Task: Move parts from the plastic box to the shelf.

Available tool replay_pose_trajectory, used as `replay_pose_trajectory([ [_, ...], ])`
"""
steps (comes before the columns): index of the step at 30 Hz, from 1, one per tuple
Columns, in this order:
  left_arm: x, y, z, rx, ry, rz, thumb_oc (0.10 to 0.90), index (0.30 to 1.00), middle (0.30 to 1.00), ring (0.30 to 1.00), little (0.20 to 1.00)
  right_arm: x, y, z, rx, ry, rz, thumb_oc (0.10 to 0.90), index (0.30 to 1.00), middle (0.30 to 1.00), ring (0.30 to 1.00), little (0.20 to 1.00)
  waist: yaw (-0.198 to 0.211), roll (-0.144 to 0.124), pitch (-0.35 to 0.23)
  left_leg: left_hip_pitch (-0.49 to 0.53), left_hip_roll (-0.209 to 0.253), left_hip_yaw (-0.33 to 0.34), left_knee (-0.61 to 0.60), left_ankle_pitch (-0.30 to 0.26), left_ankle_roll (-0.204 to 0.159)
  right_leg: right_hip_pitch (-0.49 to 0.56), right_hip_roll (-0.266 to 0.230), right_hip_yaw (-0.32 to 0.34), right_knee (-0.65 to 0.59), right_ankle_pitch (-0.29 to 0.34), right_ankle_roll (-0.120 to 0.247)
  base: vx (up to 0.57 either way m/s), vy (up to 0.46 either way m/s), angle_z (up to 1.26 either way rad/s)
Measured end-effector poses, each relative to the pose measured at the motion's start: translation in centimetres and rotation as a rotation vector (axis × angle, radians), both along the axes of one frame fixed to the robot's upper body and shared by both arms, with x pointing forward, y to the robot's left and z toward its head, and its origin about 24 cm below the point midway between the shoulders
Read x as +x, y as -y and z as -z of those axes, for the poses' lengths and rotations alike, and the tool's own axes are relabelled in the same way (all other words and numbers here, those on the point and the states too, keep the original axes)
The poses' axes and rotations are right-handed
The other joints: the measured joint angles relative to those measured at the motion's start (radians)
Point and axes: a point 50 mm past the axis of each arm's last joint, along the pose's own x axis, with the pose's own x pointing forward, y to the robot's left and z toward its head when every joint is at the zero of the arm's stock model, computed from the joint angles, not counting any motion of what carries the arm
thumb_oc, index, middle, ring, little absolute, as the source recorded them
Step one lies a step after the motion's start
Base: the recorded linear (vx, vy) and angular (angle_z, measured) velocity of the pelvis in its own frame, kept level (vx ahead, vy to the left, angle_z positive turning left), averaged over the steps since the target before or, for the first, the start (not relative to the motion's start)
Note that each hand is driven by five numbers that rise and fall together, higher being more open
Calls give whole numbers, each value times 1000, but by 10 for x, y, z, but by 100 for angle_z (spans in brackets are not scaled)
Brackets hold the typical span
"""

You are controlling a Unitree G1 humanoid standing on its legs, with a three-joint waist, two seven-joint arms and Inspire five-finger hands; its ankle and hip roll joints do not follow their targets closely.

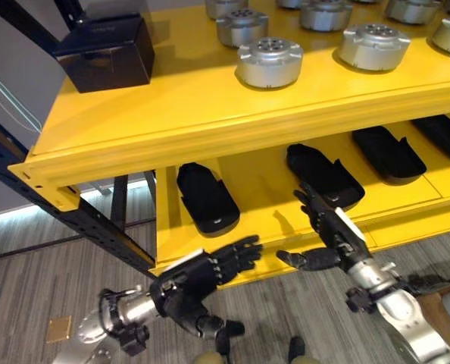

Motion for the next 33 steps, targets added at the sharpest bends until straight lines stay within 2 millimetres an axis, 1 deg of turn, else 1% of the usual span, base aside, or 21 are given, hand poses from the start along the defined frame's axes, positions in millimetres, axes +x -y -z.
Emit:
replay_pose_trajectory([
  [3, -5, 6, 3, -76, -22, 79, 900, 1000, 1000, 1000, 1000, 3, -5, 7, 30, -6, 35, 900, 1000, 1000, 1000, 1000, 3, 1, -1, 15, -1, -11, 0, 3, 4, 16, 0, -12, 0, -2, 1, -3, 56, 10],
  [6, -4, 5, 4, -83, -20, 84, 900, 1000, 1000, 1000, 1000, 3, -9, 11, 33, -7, 48, 900, 1000, 1000, 1000, 1000, 22, 6, -3, 14, -2, -15, 0, 3, 4, 18, -1, -15, 0, -4, 0, -4, 54, 5],
  [9, -2, 0, 7, -61, -28, 47, 900, 1000, 1000, 1000, 1000, 1, -16, 14, 11, -5, 44, 900, 1000, 1000, 1000, 1000, 30, 9, -6, 13, -2, -19, 0, -7, 4, 22, 0, -19, 0, -6, -2, -9, 66, 3],
  [10, -2, -1, 9, -52, -38, 27, 900, 1000, 1000, 1000, 1000, 1, -17, 15, 12, -8, 42, 900, 1000, 1000, 1000, 1000, 38, 10, -7, 12, -2, -19, 0, -7, 5, 23, -1, -19, 0, -7, -2, -11, 48, -2],
  [14, -3, -6, 22, 7, -89, -74, 900, 1000, 1000, 1000, 1000, 7, -15, 25, 3, -33, 99, 900, 1000, 1000, 1000, 1000, 53, 11, -8, 12, -2, -20, 0, -7, 5, 24, 0, -22, 0, -9, -6, -9, 39, 2],
  [16, -5, -8, 30, 28, -119, -147, 900, 1000, 1000, 1000, 1000, 10, -10, 34, -21, -56, 150, 900, 1000, 1000, 1000, 1000, 74, 11, -8, 11, -2, -23, 0, -7, 6, 24, -1, -24, 0, -10, -6, -25, 32, 9],
  [17, -7, -9, 35, 31, -142, -192, 900, 1000, 1000, 1000, 1000, 10, -6, 40, -33, -77, 184, 900, 1000, 1000, 1000, 1000, 90, 9, -8, 4, -5, -35, 0, -5, 8, 26, -1, -39, 0, -11, -4, -37, 41, 20],
  [21, -10, -12, 37, 56, -132, -221, 900, 1000, 1000, 1000, 1000, 11, -3, 48, -59, -99, 220, 900, 1000, 1000, 1000, 1000, 113, 7, -8, -6, -13, -65, 0, 4, 17, 30, -2, -66, 0, -16, -6, -16, 15, 26],
  [22, -11, -13, 37, 61, -131, -223, 900, 1000, 1000, 1000, 1000, 11, -4, 50, -62, -101, 225, 900, 1000, 1000, 1000, 1000, 126, 6, -7, -11, -16, -80, 0, 5, 17, 37, -4, -82, 1, -20, -3, 3, -12, 29],
  [26, -11, -14, 37, 66, -132, -241, 900, 1000, 1000, 1000, 1000, 12, -5, 50, -58, -101, 239, 900, 1000, 1000, 1000, 1000, 134, -5, -3, -10, -23, -108, 0, 7, 18, 51, -5, -102, 12, -33, -3, 25, -82, 27],
  [27, -10, -14, 37, 67, -130, -239, 900, 1000, 1000, 1000, 1000, 11, -4, 52, -53, -103, 257, 900, 1000, 1000, 1000, 1000, 128, -3, -1, -9, -26, -138, 0, 9, 18, 52, -5, -92, 40, -52, -4, 6, -119, 66],
  [28, -10, -14, 36, 73, -124, -234, 900, 1000, 1000, 1000, 1000, 9, -1, 56, -48, -118, 283, 900, 1000, 1000, 1000, 1000, 95, -7, 1, -11, -34, -185, 0, 17, 22, 66, -2, -52, 59, -73, -22, 10, -170, 113],
  [29, -7, -15, 34, 83, -110, -227, 900, 1000, 1000, 1000, 1000, 6, 3, 61, -52, -137, 315, 900, 1000, 1000, 1000, 1000, 80, -7, 2, -14, -34, -233, 0, 24, 25, 71, 0, -16, 78, -90, -22, 20, -163, 138],
  [30, -5, -17, 29, 98, -87, -218, 900, 1000, 1000, 1000, 1000, 2, 7, 64, -49, -149, 343, 900, 1000, 1000, 1000, 1000, 78, -11, 1, -23, -36, -272, 0, 33, 26, 67, 6, 29, 90, -116, -37, 14, -160, 110],
  [31, -3, -22, 22, 120, -60, -217, 900, 1000, 1000, 1000, 1000, 1, 6, 66, -41, -155, 355, 900, 1000, 1000, 1000, 1000, 84, -23, 1, -31, -37, -276, 4, 34, 26, 62, 7, 68, 71, -140, -32, 1, -151, 60],
  [32, -3, -26, 20, 137, -52, -224, 900, 1000, 1000, 1000, 1000, 1, 5, 66, -34, -157, 352, 900, 1000, 1000, 1000, 1000, 107, -27, 2, -36, -34, -268, 3, 34, 25, 67, 11, 74, 49, -134, -7, -10, -133, 21],
  [33, -4, -28, 20, 144, -56, -231, 900, 1000, 1000, 1000, 1000, 2, 4, 66, -33, -156, 347, 900, 1000, 1000, 1000, 1000, 118, -19, 3, -40, -27, -264, 0, 34, 26, 75, 20, 74, 38, -123, -11, -12, -175, 11],
])
